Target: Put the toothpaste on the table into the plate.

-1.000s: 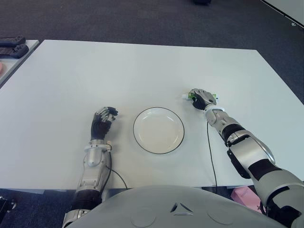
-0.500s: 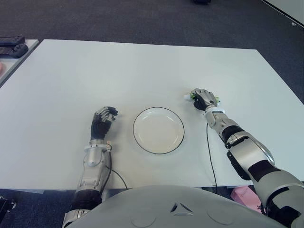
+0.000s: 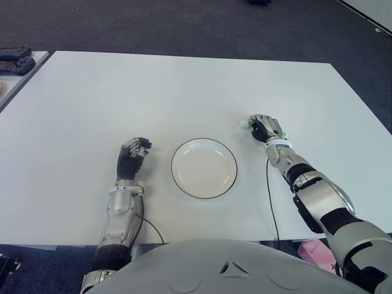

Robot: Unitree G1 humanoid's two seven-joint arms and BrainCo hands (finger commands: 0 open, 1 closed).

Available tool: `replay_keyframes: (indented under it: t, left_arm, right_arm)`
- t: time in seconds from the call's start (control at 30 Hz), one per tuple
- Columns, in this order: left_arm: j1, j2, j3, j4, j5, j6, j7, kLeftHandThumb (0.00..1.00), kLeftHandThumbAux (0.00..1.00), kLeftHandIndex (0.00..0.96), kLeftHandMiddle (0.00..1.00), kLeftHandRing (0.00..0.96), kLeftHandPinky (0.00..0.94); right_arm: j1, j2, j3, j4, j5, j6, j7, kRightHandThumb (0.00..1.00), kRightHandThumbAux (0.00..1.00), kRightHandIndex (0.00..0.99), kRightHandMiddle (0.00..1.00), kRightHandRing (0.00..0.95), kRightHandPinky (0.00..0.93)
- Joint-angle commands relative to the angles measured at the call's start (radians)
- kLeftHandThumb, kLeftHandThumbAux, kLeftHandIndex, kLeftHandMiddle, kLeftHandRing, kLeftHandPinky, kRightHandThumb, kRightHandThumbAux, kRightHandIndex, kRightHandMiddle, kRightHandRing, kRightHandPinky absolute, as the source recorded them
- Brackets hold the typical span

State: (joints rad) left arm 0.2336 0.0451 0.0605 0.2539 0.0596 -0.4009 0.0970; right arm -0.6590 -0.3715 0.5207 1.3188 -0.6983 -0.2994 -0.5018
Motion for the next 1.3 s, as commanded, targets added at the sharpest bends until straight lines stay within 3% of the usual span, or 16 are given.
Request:
replay_keyframes:
  t: [0.03, 0.23, 0.5, 0.77, 0.97, 1.3]
  left_arm:
    - [0.008, -0.009, -0.004, 0.014, 0.003, 0.021, 0.000, 0.717, 0.723, 0.426, 0.454, 0.433, 0.431]
    - [0.005, -0.011, -0.002, 0.016, -0.003, 0.023, -0.001, 0.717, 0.723, 0.426, 0.456, 0.437, 0.437]
    - [0.000, -0.011, -0.002, 0.021, 0.007, 0.026, 0.007, 0.718, 0.723, 0.426, 0.457, 0.438, 0.440]
    - [-0.008, -0.008, -0.003, 0.030, 0.012, 0.021, 0.008, 0.718, 0.723, 0.426, 0.457, 0.440, 0.442]
    - [-0.016, -0.009, -0.003, 0.042, 0.011, 0.011, 0.008, 0.719, 0.723, 0.426, 0.455, 0.435, 0.438]
    - [-0.024, -0.011, -0.004, 0.051, 0.009, 0.005, 0.006, 0.717, 0.723, 0.426, 0.454, 0.440, 0.441]
  right_arm:
    - [0.047, -0.004, -0.013, 0.018, 0.014, -0.031, -0.002, 0.845, 0.679, 0.412, 0.572, 0.824, 0.824]
    - [0.043, -0.006, -0.022, 0.007, 0.013, -0.068, -0.054, 0.846, 0.678, 0.413, 0.571, 0.838, 0.846]
    - [0.018, -0.026, -0.037, -0.093, 0.016, -0.200, -0.152, 0.847, 0.679, 0.409, 0.566, 0.852, 0.853]
    - [0.037, -0.038, -0.048, -0.180, 0.022, -0.302, -0.191, 0.846, 0.680, 0.404, 0.559, 0.857, 0.863]
    - [0.110, -0.020, -0.082, -0.327, 0.074, -0.406, -0.150, 0.846, 0.679, 0.404, 0.557, 0.865, 0.869]
    - [0.226, 0.019, -0.118, -0.556, 0.132, -0.440, -0.030, 0.846, 0.679, 0.404, 0.556, 0.872, 0.877]
